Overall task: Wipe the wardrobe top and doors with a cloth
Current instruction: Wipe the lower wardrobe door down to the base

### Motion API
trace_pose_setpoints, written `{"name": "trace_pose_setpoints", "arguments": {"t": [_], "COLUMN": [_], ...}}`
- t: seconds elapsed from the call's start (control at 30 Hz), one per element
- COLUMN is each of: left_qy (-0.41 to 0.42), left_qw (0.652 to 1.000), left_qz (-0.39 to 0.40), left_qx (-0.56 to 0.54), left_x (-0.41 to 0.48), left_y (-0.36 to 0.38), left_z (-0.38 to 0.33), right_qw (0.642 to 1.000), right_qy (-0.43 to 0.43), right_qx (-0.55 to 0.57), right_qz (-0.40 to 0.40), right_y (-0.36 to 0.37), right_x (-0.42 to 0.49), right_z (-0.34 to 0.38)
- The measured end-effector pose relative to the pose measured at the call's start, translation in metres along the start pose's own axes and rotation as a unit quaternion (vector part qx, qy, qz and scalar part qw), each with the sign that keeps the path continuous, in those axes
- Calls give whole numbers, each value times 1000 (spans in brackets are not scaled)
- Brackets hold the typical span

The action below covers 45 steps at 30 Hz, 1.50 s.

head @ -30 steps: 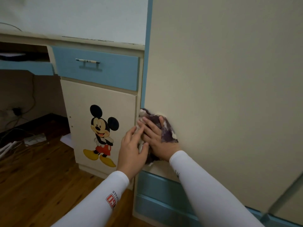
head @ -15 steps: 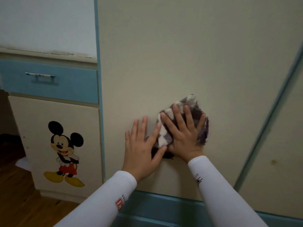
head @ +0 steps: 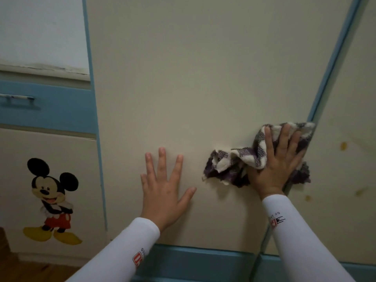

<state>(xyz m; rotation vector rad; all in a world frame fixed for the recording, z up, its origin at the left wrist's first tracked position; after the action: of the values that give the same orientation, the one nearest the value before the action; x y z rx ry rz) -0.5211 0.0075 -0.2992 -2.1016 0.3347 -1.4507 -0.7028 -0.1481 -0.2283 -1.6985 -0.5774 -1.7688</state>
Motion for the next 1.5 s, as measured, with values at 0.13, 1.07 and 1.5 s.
{"name": "trace_pose_setpoints", "arguments": {"t": [0.13,1.07,1.5], "left_qy": [-9,10,121], "left_qw": [1000,997,979], "left_qz": [11,-67,-157], "left_qx": [4,48,40], "left_x": [0,24,114], "left_y": [5,-19,-71], "left_z": [-1,-15,-64], "right_qw": [1000,998,999], "right_qy": [13,37,18], "right_qx": [3,18,6], "right_qz": [24,-54,40], "right_y": [0,-10,-4], "right_x": [-36,186,79], "right_z": [-6,14,16]}}
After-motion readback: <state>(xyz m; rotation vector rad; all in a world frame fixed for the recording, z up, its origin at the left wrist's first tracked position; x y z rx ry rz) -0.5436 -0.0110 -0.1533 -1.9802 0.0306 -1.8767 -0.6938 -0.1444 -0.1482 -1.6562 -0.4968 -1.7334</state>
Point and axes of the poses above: each hand's wrist, its own x-axis towards the middle knuckle, its own y-axis out of the palm, z = x × y, the point moved 4 cm from there along x, towards the middle knuckle, and after that the axes turned 7 degrees about -z, right-handed, at the moved point
